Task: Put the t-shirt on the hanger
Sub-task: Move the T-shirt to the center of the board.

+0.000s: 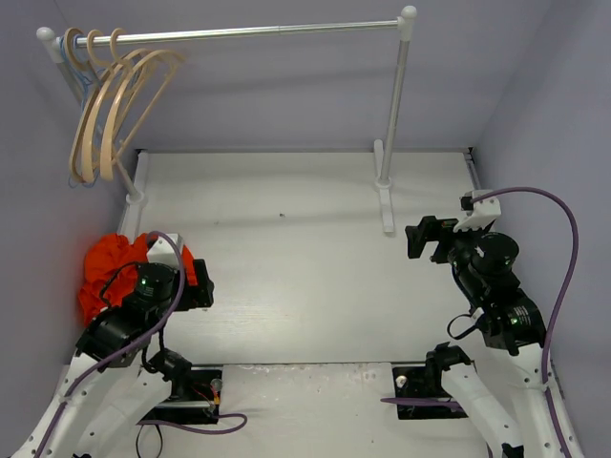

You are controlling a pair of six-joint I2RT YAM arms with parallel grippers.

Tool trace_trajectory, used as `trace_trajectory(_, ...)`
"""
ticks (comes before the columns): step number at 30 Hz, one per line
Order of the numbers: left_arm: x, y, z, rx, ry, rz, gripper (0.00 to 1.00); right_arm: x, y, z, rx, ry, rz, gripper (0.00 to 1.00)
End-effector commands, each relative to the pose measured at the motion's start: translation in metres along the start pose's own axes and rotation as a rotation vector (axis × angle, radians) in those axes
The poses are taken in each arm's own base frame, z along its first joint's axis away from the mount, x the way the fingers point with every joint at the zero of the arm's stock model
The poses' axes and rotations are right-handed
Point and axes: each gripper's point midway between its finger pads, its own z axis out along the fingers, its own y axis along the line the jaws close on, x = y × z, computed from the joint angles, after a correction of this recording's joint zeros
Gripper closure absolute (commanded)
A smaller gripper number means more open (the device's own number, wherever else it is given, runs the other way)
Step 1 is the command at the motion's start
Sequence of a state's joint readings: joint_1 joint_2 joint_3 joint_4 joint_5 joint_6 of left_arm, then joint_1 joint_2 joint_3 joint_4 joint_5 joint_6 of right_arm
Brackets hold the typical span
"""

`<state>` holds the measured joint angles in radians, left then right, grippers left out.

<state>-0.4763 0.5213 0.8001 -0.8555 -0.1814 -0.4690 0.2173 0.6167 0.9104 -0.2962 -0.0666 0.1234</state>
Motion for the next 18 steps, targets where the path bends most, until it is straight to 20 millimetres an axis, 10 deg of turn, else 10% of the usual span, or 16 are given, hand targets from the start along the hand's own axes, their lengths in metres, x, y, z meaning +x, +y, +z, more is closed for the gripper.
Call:
trace_trajectory(1, -0.013, 0.002, 0.007, -0.052, -0.026, -0.046, 0.15, -0.027, 0.003, 0.004, -0.005, -0.084, 0.013, 0.00)
trace_trajectory(18, -0.004, 0.045, 0.061, -0.458, 0.133, -0.198, 0.15, -0.021, 0.018, 0.013, -0.089, -0.059, -0.003, 0.00)
